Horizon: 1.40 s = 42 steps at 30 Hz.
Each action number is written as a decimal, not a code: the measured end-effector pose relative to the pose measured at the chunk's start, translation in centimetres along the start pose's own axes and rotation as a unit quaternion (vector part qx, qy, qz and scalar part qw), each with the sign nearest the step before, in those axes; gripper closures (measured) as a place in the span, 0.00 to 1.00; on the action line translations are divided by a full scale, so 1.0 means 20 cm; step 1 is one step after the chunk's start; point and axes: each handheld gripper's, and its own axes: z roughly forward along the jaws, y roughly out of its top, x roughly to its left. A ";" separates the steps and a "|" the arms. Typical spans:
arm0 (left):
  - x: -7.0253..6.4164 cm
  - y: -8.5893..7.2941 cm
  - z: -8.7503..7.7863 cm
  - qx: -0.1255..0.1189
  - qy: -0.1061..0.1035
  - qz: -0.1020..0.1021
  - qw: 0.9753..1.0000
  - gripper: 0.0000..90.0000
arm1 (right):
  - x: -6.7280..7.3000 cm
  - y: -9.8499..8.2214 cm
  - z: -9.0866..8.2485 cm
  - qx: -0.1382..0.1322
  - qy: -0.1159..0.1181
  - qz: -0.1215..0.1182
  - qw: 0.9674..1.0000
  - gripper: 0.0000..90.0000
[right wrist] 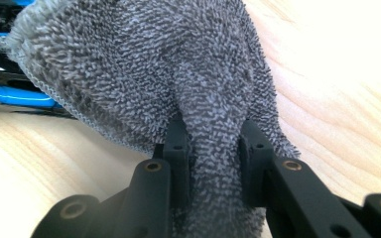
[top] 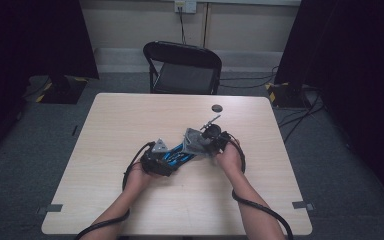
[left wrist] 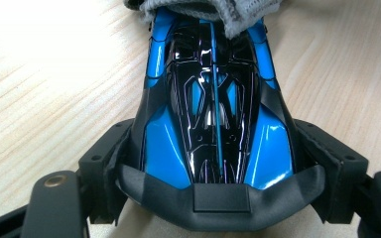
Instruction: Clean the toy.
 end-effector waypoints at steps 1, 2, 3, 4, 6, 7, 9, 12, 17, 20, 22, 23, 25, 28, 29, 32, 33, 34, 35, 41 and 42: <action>0.00 0.00 0.00 0.000 0.000 0.000 1.000 0.27 | -0.01 0.00 0.00 0.002 -0.001 0.002 1.000 0.79; 0.00 0.00 0.00 0.000 0.000 0.000 1.000 0.27 | -0.01 0.00 0.00 0.002 -0.002 0.003 1.000 0.78; 0.00 0.00 0.00 0.000 0.000 0.000 1.000 0.27 | -0.01 -0.01 0.00 0.002 -0.003 0.005 1.000 0.78; 0.00 0.00 0.00 0.000 0.000 0.000 1.000 0.27 | -0.02 -0.01 0.01 0.003 -0.003 0.007 1.000 0.78; 0.00 0.00 0.00 0.000 0.000 0.000 1.000 0.27 | -0.03 -0.01 0.01 0.005 -0.003 0.010 1.000 0.78; 0.00 0.00 0.00 0.000 0.000 0.000 1.000 0.27 | -0.03 -0.02 0.01 0.005 -0.004 0.010 1.000 0.78; 0.00 0.00 0.00 0.000 0.000 0.000 1.000 0.27 | -0.04 -0.02 0.01 0.006 -0.007 0.013 1.000 0.78; 0.00 0.00 0.00 0.000 0.000 0.000 1.000 0.27 | -0.05 -0.03 0.01 0.008 -0.008 0.014 1.000 0.78; 0.00 0.00 0.00 0.000 0.000 0.000 1.000 0.27 | -0.07 -0.05 0.00 0.011 -0.013 0.016 1.000 0.78; 0.00 0.00 0.00 0.000 0.000 0.000 1.000 0.27 | -0.09 -0.07 0.01 0.011 -0.016 0.017 1.000 0.78; 0.00 0.00 0.00 0.000 0.000 0.000 1.000 0.27 | -0.09 -0.07 0.01 0.012 -0.016 0.019 1.000 0.78; 0.00 0.00 0.00 0.000 0.000 0.000 1.000 0.27 | -0.09 -0.08 0.01 0.013 -0.019 0.020 1.000 0.78; 0.00 0.00 0.00 0.000 0.000 0.000 1.000 0.27 | -0.10 -0.09 0.00 0.012 -0.019 0.019 1.000 0.78; 0.00 0.00 0.00 0.000 0.000 0.000 1.000 0.27 | -0.10 -0.10 0.00 0.013 -0.017 0.020 1.000 0.78; 0.00 0.00 0.00 0.000 0.000 0.000 1.000 0.27 | -0.11 -0.11 0.00 0.013 -0.017 0.019 1.000 0.78; 0.00 0.00 0.00 0.000 0.000 0.000 1.000 0.27 | -0.11 -0.12 0.00 0.013 -0.017 0.020 1.000 0.78; 0.00 0.00 0.00 0.000 0.000 0.000 1.000 0.27 | -0.12 -0.13 0.00 0.013 -0.018 0.021 1.000 0.78; 0.00 0.00 0.00 0.000 0.000 0.000 1.000 0.27 | -0.12 -0.13 0.00 0.012 -0.018 0.021 1.000 0.78; 0.00 0.00 0.00 0.000 0.000 0.000 1.000 0.27 | -0.13 -0.14 0.00 0.013 -0.020 0.021 0.999 0.78; 0.00 0.00 0.00 0.000 0.000 0.000 1.000 0.27 | -0.16 -0.18 -0.02 0.013 -0.028 0.026 0.999 0.78; 0.00 0.00 0.00 0.000 0.000 0.000 1.000 0.27 | -0.17 -0.19 -0.02 0.014 -0.029 0.028 0.999 0.78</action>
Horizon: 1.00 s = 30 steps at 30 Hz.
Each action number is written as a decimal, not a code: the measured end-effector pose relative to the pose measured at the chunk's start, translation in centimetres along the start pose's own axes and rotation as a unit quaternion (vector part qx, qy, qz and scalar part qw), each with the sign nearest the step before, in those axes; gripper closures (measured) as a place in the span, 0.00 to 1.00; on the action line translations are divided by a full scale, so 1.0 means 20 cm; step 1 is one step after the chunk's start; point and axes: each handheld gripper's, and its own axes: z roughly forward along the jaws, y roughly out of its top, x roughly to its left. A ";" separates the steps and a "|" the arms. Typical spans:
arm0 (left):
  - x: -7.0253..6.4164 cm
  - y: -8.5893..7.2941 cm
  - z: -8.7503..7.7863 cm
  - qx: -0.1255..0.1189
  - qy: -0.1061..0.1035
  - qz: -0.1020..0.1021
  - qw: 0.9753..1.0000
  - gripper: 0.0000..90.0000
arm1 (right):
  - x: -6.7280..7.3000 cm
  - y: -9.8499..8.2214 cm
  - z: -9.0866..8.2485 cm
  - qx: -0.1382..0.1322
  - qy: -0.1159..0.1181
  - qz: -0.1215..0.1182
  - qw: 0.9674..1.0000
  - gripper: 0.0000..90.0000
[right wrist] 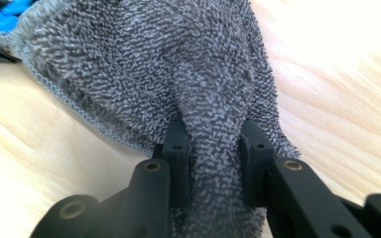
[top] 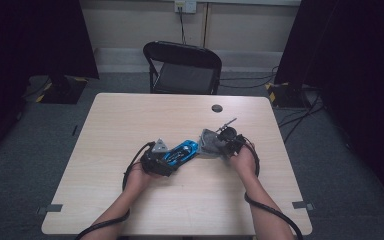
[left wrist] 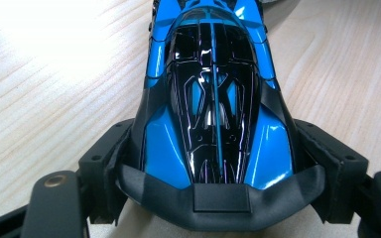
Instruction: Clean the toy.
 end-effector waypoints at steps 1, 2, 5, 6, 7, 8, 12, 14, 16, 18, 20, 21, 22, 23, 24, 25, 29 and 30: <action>0.00 0.00 0.00 0.000 0.000 0.000 1.000 0.27 | -0.01 -0.01 0.00 0.000 -0.001 0.000 1.000 0.78; 0.00 0.00 0.00 0.000 0.000 0.000 1.000 0.27 | -0.01 -0.01 0.00 0.000 -0.002 0.002 1.000 0.78; 0.00 0.00 0.00 0.000 0.000 0.000 1.000 0.27 | -0.03 -0.03 -0.01 -0.002 -0.006 0.006 1.000 0.78; 0.00 0.00 0.00 0.000 0.000 0.000 1.000 0.27 | -0.04 -0.04 -0.02 -0.003 -0.007 0.006 1.000 0.78; 0.00 0.00 0.00 0.000 0.000 0.000 1.000 0.27 | -0.04 -0.04 -0.03 -0.004 -0.009 0.008 1.000 0.78; 0.00 0.00 0.00 0.000 0.000 0.000 1.000 0.27 | -0.05 -0.04 -0.03 -0.007 -0.009 0.008 1.000 0.78; 0.00 0.00 0.00 0.000 0.000 0.000 1.000 0.27 | -0.06 -0.04 -0.07 -0.017 -0.009 0.011 1.000 0.78; 0.00 0.00 0.00 0.000 0.000 0.000 1.000 0.27 | -0.06 -0.04 -0.09 -0.021 -0.011 0.011 1.000 0.78; 0.00 0.00 0.00 0.000 0.000 0.000 1.000 0.27 | -0.07 -0.03 -0.12 -0.031 -0.008 0.012 0.999 0.78; 0.00 0.00 0.00 0.000 0.000 0.000 1.000 0.27 | -0.07 -0.02 -0.15 -0.042 -0.004 0.013 0.999 0.78; 0.00 0.00 0.00 0.000 0.000 0.000 1.000 0.27 | -0.06 -0.01 -0.19 -0.054 0.000 0.010 0.998 0.78; 0.00 0.00 0.00 0.000 0.000 0.000 1.000 0.27 | -0.06 -0.01 -0.21 -0.058 0.003 0.009 0.998 0.78; 0.00 0.00 0.00 0.000 0.000 0.000 1.000 0.27 | -0.05 0.00 -0.22 -0.062 0.004 0.005 0.998 0.78; 0.00 0.00 0.00 0.000 0.000 0.000 1.000 0.27 | -0.04 0.00 -0.23 -0.065 0.006 0.002 0.998 0.78; 0.00 0.00 0.00 0.000 0.000 0.000 1.000 0.27 | -0.04 0.01 -0.24 -0.067 0.009 0.000 0.998 0.78; 0.00 0.00 0.00 0.000 0.000 0.000 1.000 0.27 | -0.03 0.01 -0.25 -0.070 0.009 -0.004 0.997 0.78; 0.00 0.00 0.00 0.000 0.000 0.000 1.000 0.27 | 0.01 0.03 -0.28 -0.078 0.012 -0.016 0.997 0.78; 0.00 0.00 0.00 0.000 0.000 0.000 1.000 0.27 | 0.01 0.03 -0.28 -0.078 0.012 -0.016 0.997 0.78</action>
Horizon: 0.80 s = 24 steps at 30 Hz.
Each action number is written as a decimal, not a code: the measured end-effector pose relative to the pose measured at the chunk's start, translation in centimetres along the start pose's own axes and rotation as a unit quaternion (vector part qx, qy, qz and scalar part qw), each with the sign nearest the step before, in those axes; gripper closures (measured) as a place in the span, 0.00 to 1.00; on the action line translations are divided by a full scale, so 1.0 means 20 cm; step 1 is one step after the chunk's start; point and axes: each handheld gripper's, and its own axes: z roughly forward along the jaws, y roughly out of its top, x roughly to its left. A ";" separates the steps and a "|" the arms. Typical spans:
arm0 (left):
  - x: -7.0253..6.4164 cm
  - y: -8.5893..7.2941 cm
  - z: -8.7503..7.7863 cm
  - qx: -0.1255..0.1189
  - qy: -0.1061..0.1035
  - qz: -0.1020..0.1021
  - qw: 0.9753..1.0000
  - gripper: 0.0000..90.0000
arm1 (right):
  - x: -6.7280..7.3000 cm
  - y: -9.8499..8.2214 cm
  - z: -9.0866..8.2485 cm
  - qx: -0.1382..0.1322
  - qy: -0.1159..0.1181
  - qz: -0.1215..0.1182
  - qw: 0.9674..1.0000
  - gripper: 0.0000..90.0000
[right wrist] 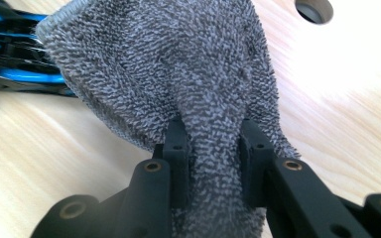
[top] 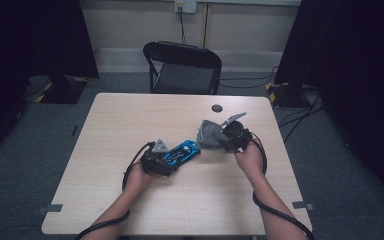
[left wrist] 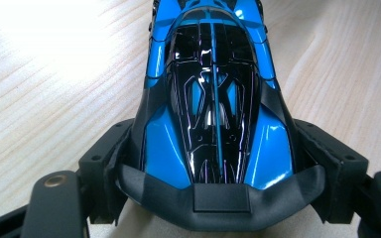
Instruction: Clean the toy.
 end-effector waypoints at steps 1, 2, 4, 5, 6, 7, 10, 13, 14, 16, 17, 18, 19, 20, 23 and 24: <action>0.00 0.00 0.00 0.000 0.000 0.000 1.000 0.27 | 0.03 0.01 -0.01 -0.002 0.005 -0.005 1.000 0.78; 0.00 0.00 0.00 0.000 0.000 0.000 1.000 0.27 | 0.04 0.02 -0.01 -0.005 0.007 -0.009 1.000 0.78; 0.00 0.00 0.00 0.000 0.000 0.000 1.000 0.27 | 0.07 0.04 -0.02 -0.010 0.012 -0.017 1.000 0.78; 0.00 0.00 0.00 0.000 0.000 0.000 1.000 0.27 | 0.09 0.04 -0.02 -0.012 0.013 -0.023 1.000 0.78; 0.00 0.00 0.00 0.000 0.000 0.000 1.000 0.27 | 0.11 0.05 -0.02 -0.014 0.015 -0.028 0.999 0.78; 0.00 0.00 0.00 0.000 0.000 0.000 1.000 0.27 | 0.13 0.06 -0.02 -0.014 0.017 -0.032 0.999 0.78; 0.00 0.00 0.00 0.000 -0.001 -0.001 1.000 0.27 | 0.18 0.08 -0.01 -0.015 0.022 -0.043 0.999 0.78; 0.00 0.00 0.00 0.000 0.000 -0.001 1.000 0.27 | 0.22 0.10 0.00 -0.011 0.027 -0.056 0.998 0.78; 0.00 0.00 0.00 0.000 0.000 -0.001 1.000 0.27 | 0.24 0.11 0.01 -0.010 0.028 -0.060 0.998 0.78; 0.00 0.00 0.00 0.000 0.000 -0.001 1.000 0.27 | 0.26 0.12 0.02 -0.008 0.030 -0.064 0.997 0.78; 0.00 0.00 0.00 0.000 -0.001 -0.001 1.000 0.27 | 0.27 0.12 0.02 -0.009 0.030 -0.067 0.997 0.78; 0.00 0.00 0.00 0.000 0.000 -0.001 1.000 0.27 | 0.28 0.13 0.03 -0.008 0.033 -0.068 0.997 0.78; 0.00 0.00 0.00 0.000 0.000 -0.001 1.000 0.27 | 0.29 0.13 0.04 -0.007 0.035 -0.071 0.997 0.78; 0.00 0.00 0.00 0.000 -0.001 -0.001 1.000 0.27 | 0.30 0.14 0.04 -0.007 0.035 -0.074 0.997 0.78; 0.00 0.00 0.00 0.000 0.000 -0.001 1.000 0.27 | 0.34 0.15 0.06 -0.007 0.040 -0.079 0.996 0.78; 0.00 0.00 0.00 0.000 0.000 -0.001 1.000 0.27 | 0.35 0.16 0.06 -0.006 0.040 -0.081 0.996 0.78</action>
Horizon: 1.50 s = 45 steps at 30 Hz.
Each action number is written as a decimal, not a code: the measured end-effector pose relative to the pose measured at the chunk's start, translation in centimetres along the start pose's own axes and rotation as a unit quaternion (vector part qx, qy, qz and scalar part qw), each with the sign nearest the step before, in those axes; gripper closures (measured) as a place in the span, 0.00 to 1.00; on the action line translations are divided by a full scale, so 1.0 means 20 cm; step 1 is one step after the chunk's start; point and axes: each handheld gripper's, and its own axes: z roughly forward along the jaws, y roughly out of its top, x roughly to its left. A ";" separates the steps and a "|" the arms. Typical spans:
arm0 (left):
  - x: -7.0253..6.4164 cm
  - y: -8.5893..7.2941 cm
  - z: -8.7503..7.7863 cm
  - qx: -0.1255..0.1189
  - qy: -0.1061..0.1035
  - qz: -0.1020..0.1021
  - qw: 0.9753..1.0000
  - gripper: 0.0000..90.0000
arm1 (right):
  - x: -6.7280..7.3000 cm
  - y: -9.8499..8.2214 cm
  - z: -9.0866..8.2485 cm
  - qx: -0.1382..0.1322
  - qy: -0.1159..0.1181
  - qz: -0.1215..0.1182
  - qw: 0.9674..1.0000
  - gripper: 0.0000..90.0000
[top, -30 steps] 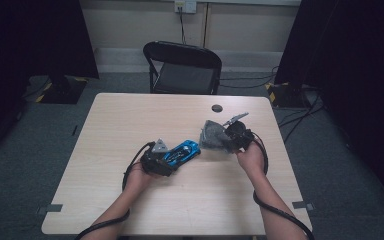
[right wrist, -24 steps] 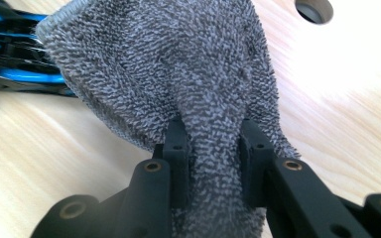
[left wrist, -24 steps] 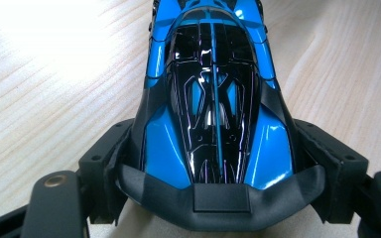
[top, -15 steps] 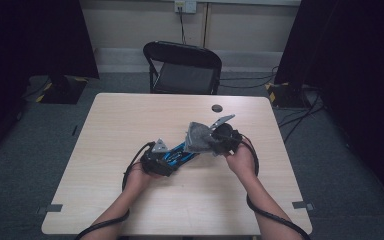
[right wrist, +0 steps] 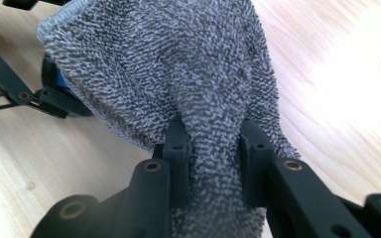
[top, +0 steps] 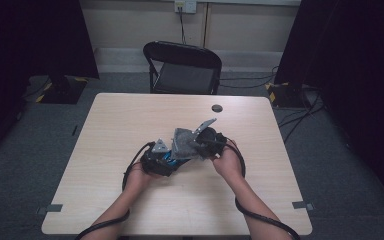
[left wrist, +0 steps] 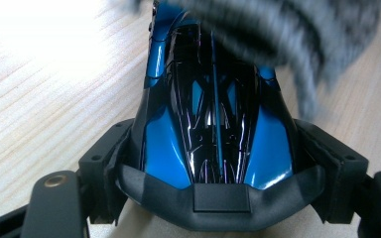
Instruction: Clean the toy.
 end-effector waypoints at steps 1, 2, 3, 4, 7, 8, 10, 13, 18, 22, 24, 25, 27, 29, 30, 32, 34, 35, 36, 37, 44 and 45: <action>0.00 0.00 0.00 0.000 0.000 0.000 1.000 0.27 | 0.01 0.00 0.01 0.001 0.002 -0.004 1.000 0.78; 0.00 0.00 0.00 0.000 0.000 0.000 1.000 0.27 | 0.02 0.01 0.01 0.002 0.001 -0.007 1.000 0.78; 0.00 0.00 0.00 0.000 0.000 0.000 1.000 0.27 | 0.02 0.01 0.01 0.002 0.001 -0.007 1.000 0.78; 0.00 0.00 0.00 0.000 0.000 0.001 1.000 0.27 | 0.03 0.01 0.02 0.005 -0.001 -0.010 1.000 0.78; 0.00 0.00 0.00 0.000 0.001 0.002 1.000 0.27 | 0.06 0.03 0.05 0.008 0.007 -0.017 1.000 0.78; 0.00 0.00 0.00 0.000 0.001 0.002 1.000 0.27 | 0.07 0.04 0.06 0.009 0.010 -0.019 1.000 0.78; 0.00 0.00 0.00 0.000 0.001 0.002 1.000 0.27 | 0.10 0.05 0.07 0.011 0.018 -0.027 0.999 0.78; 0.00 0.00 0.00 0.000 0.001 0.002 1.000 0.27 | 0.14 0.07 0.08 0.010 0.024 -0.038 0.999 0.78; 0.00 0.00 0.00 -0.001 0.002 0.000 1.000 0.27 | 0.19 0.10 0.14 0.015 0.031 -0.044 0.998 0.78; 0.00 0.00 0.00 -0.001 0.002 0.000 1.000 0.27 | 0.22 0.10 0.19 0.022 0.035 -0.047 0.998 0.78; 0.00 0.00 0.00 -0.002 0.001 0.000 1.000 0.27 | 0.22 0.10 0.20 0.024 0.038 -0.042 0.998 0.78; 0.00 0.00 0.00 -0.002 0.001 0.000 1.000 0.27 | 0.21 0.10 0.21 0.024 0.039 -0.040 0.998 0.78; 0.00 0.00 0.00 -0.002 0.003 0.001 1.000 0.27 | 0.21 0.10 0.21 0.023 0.039 -0.039 0.998 0.78; 0.00 0.00 0.00 -0.002 0.001 0.000 1.000 0.27 | 0.21 0.10 0.21 0.024 0.039 -0.042 0.998 0.78; 0.00 0.00 0.00 -0.002 0.002 0.000 1.000 0.27 | 0.21 0.10 0.21 0.027 0.038 -0.042 0.998 0.78; 0.00 0.00 0.00 -0.002 0.002 0.000 1.000 0.27 | 0.20 0.10 0.21 0.027 0.037 -0.042 0.998 0.78; 0.00 0.00 0.00 0.000 0.001 0.002 1.000 0.27 | 0.19 0.10 0.21 0.030 0.038 -0.038 0.998 0.78; 0.00 0.00 0.00 0.000 0.001 0.002 1.000 0.27 | 0.19 0.10 0.21 0.030 0.038 -0.038 0.998 0.78; 0.00 0.00 0.00 0.000 0.001 0.002 1.000 0.27 | 0.19 0.10 0.21 0.030 0.039 -0.039 0.998 0.78; 0.00 0.00 0.00 0.000 0.001 0.002 1.000 0.27 | 0.18 0.10 0.21 0.033 0.036 -0.036 0.998 0.78; 0.00 0.00 0.00 0.000 0.000 0.000 1.000 0.27 | 0.14 0.09 0.21 0.036 0.034 -0.024 0.999 0.78; 0.00 0.00 0.00 0.000 0.000 0.001 1.000 0.27 | 0.13 0.09 0.21 0.036 0.033 -0.022 0.999 0.78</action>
